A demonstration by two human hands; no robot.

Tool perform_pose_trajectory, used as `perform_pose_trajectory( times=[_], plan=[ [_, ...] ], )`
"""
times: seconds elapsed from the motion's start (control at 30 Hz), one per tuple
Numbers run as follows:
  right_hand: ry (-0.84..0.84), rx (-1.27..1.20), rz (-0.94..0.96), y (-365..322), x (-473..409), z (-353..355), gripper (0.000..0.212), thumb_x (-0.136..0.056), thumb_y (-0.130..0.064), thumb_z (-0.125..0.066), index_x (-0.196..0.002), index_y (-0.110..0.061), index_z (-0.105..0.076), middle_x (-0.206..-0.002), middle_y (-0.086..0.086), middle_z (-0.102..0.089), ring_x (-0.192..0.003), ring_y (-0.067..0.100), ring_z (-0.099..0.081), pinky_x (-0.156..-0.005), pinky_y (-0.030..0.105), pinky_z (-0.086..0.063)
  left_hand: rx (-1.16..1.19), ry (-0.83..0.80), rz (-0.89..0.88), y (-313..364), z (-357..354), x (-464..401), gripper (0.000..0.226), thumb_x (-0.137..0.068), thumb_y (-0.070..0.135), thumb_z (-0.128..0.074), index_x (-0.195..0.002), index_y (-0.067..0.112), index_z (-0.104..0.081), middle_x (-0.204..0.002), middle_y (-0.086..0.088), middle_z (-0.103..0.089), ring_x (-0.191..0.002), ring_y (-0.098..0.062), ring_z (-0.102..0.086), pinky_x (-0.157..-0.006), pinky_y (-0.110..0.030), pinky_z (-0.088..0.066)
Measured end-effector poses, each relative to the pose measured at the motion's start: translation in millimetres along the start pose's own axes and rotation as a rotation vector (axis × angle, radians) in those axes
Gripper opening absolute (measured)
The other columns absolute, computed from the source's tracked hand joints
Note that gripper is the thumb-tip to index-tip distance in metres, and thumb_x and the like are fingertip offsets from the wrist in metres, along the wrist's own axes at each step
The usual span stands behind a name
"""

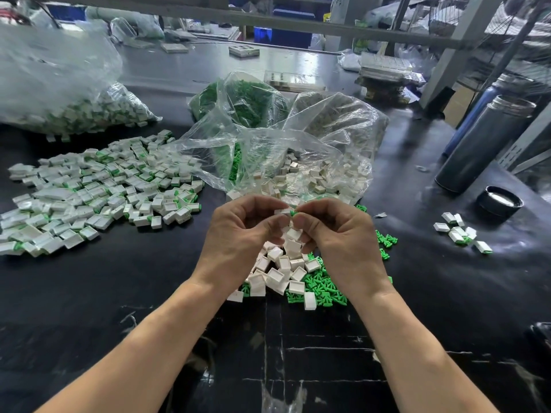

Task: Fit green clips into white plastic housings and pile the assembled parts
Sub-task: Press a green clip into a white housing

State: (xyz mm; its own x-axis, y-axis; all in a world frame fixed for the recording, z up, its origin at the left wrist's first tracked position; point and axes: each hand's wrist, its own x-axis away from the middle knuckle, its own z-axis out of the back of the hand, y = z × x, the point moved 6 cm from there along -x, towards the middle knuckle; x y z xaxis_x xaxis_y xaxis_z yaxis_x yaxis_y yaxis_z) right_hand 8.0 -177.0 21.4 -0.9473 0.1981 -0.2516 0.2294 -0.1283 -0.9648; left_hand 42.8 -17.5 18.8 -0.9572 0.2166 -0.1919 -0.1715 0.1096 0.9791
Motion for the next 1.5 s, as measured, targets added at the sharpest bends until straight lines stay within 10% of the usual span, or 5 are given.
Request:
perform_pose_trajectory(
  times=[0.33, 0.77, 0.97, 1.33, 1.5],
  plan=[
    [0.033, 0.322, 0.137, -7.3, 4.1, -2.9, 0.023, -0.089, -0.006, -0.077, -0.083, -0.027, -0.073, -0.073, -0.01, -0.068, -0.065, 0.011, -0.066, -0.063, 0.042, -0.06, -0.123, 0.051, -0.064, 0.0, 1.8, 1.4, 0.025, -0.085, -0.014, -0.072, -0.085, 0.01, -0.075, -0.078, -0.006, -0.075, -0.061, -0.014, -0.065, -0.058, -0.029, -0.06],
    [0.014, 0.513, 0.271, -19.5, 8.0, -8.5, 0.008, -0.087, -0.001, -0.077, -0.09, -0.01, -0.077, -0.074, -0.011, -0.064, -0.069, 0.011, -0.06, -0.068, 0.022, -0.045, -0.293, -0.023, -0.138, 7.6, 4.1, 1.2, 0.041, -0.085, -0.016, -0.067, -0.083, 0.024, -0.075, -0.068, 0.001, -0.072, -0.056, -0.015, -0.063, -0.058, -0.032, -0.058],
    [0.072, 0.166, 0.105, -6.6, 6.4, -6.9, 0.027, -0.088, 0.002, -0.074, -0.082, -0.024, -0.075, -0.067, 0.004, -0.072, -0.056, 0.023, -0.066, -0.056, 0.044, -0.059, -0.125, 0.038, -0.096, 6.4, 3.3, 1.8, 0.026, -0.086, -0.014, -0.069, -0.085, 0.011, -0.075, -0.069, -0.003, -0.073, -0.056, -0.016, -0.064, -0.056, -0.026, -0.057],
    [-0.035, -0.16, -0.243, 6.9, 8.2, -21.8, 0.062, -0.11, -0.052, -0.035, -0.07, -0.021, -0.071, -0.062, 0.009, -0.062, -0.044, 0.015, -0.046, -0.037, 0.023, -0.03, 0.044, -0.002, -0.003, -5.3, -11.5, 2.8, 0.011, -0.085, 0.009, -0.078, -0.094, 0.015, -0.074, -0.104, -0.01, -0.075, -0.105, -0.035, -0.068, -0.097, -0.045, -0.055],
    [0.009, -0.219, -0.252, 2.7, 12.3, -29.7, 0.063, -0.112, -0.041, -0.035, -0.066, -0.034, -0.077, -0.049, -0.009, -0.057, -0.042, 0.0, -0.05, -0.039, 0.014, -0.036, 0.053, -0.077, -0.018, -7.0, -23.0, 6.2, 0.017, -0.083, 0.023, -0.079, -0.096, 0.015, -0.073, -0.105, -0.008, -0.076, -0.101, -0.033, -0.071, -0.091, -0.042, -0.058]
  ],
)
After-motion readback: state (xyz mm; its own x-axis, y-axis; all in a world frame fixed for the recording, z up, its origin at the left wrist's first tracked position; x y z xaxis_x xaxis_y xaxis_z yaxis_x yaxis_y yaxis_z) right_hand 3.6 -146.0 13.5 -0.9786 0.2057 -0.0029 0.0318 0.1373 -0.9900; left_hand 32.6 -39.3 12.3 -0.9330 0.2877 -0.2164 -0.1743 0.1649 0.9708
